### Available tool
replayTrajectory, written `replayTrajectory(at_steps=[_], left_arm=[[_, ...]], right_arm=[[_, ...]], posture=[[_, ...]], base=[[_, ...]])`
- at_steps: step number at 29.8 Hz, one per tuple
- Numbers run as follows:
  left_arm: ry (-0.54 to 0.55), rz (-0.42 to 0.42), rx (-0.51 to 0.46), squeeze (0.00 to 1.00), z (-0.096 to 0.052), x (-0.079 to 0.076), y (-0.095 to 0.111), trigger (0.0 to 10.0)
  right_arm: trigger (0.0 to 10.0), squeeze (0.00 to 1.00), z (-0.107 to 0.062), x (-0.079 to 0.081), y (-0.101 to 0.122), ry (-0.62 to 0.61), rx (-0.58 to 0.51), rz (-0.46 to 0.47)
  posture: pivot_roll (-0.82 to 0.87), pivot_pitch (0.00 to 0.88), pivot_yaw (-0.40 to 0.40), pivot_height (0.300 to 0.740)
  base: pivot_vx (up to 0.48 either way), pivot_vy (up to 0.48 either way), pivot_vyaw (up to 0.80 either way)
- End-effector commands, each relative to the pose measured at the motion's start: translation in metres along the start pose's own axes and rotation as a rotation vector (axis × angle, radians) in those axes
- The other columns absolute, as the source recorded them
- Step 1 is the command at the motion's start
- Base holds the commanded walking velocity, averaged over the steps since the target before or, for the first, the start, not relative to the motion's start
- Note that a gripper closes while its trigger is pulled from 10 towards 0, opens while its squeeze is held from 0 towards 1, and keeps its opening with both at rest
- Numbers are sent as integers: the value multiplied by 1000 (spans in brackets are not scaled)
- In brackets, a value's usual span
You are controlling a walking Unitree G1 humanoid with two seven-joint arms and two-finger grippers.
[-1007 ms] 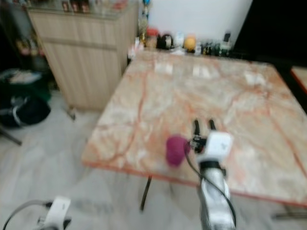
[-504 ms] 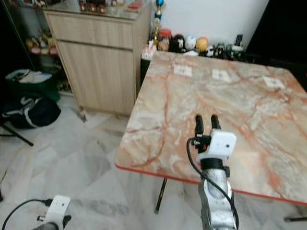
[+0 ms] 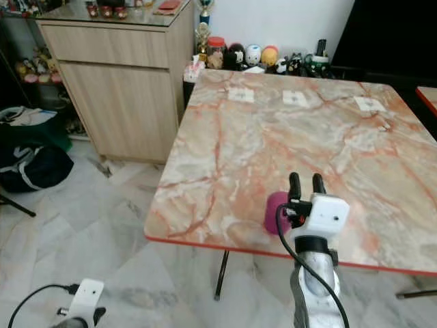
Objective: Setting the table
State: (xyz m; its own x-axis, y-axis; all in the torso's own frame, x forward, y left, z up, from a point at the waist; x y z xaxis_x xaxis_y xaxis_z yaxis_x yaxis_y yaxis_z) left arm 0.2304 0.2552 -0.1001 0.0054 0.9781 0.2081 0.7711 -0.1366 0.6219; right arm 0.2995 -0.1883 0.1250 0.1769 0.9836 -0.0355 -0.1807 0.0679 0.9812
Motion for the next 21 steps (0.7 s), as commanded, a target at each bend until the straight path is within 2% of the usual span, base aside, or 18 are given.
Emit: replayTrajectory(at_steps=[1, 5, 7, 8, 11, 12, 13, 14, 19, 20, 21], left_arm=[[0, -6, 13, 0, -1, 1, -4, 10000], [-2, -4, 15, 0, -1, 1, -5, 10000], [-3, -3, 15, 0, -1, 1, -5, 10000], [-3, -3, 15, 0, -1, 1, -5, 10000], [-3, -2, 15, 0, -1, 1, -5, 10000], [-3, -3, 14, 0, -1, 1, -5, 10000], [-2, -4, 14, 0, -1, 1, -5, 10000], [-2, -4, 14, 0, -1, 1, -5, 10000], [-1, -7, 15, 0, -1, 1, -5, 10000], [-1, -6, 15, 0, -1, 1, -5, 10000], [-1, -6, 15, 0, -1, 1, -5, 10000]], right_arm=[[10000, 0, 0, 1, 8, -4, -13, 9], [10000, 0, -11, -5, 3, -42, 66, 13], [10000, 0, -15, -10, 3, -70, 90, 55], [10000, 0, -16, -15, -2, -97, 143, 49], [10000, 0, -17, -15, -5, -97, 175, 62], [10000, 114, -16, -15, -3, -91, 169, 59], [10000, 592, -14, -15, 1, -80, 150, 70], [10000, 1000, -14, -15, 3, -76, 149, 77], [10000, 1000, -10, -15, 0, -86, 225, 114], [10000, 0, -8, -14, -2, -83, 246, 132], [10000, 0, -8, -14, -2, -83, 246, 132]], posture=[[148, 0, -56, 740], [139, 0, -62, 740], [141, 0, -64, 740], [139, 0, -65, 740], [139, 0, -65, 740], [139, 0, -65, 740], [142, 0, -67, 740], [142, 0, -67, 740], [142, 0, -67, 740], [142, 0, -67, 740], [142, 0, -67, 740]], base=[[0, 0, 0], [0, 0, 0], [0, 0, 0], [0, 0, 0], [0, 0, 0], [0, 0, 0], [0, 0, 0], [0, 0, 0], [0, 0, 0], [0, 0, 0], [0, 0, 0]])
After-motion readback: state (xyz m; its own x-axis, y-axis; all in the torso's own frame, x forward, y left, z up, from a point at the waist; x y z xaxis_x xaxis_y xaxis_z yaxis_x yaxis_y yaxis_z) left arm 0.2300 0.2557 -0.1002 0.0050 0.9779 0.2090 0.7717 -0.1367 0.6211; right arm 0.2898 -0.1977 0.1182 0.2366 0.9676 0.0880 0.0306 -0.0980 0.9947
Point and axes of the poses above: a point about 5 cm out from each wrist's last joint towards the gripper, its own z axis pointing out of the wrist towards the gripper, its own y axis along the axis of the wrist's last joint, x = y × z, the point moved 5 cm from there along z, pointing out of the wrist towards the gripper, and after that the axes turned 6 degrees about -z, right-handed, at the moved point
